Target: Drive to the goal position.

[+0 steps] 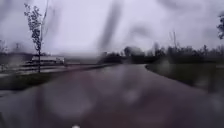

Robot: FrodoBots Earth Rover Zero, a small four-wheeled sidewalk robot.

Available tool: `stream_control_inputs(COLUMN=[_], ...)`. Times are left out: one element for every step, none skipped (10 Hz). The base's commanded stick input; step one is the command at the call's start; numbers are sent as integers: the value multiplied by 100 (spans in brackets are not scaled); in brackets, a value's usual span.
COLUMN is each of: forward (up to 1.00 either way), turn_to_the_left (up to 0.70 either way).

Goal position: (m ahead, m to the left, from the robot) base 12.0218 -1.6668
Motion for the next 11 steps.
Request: stream_control_inputs(forward=[70, 70, 70, 70, 70, 70, 70, 70, 70, 70, 70], turn_to_the_left=[0, 0, 0, 0, 0, 0, 0, 0, 0, 0, 0])
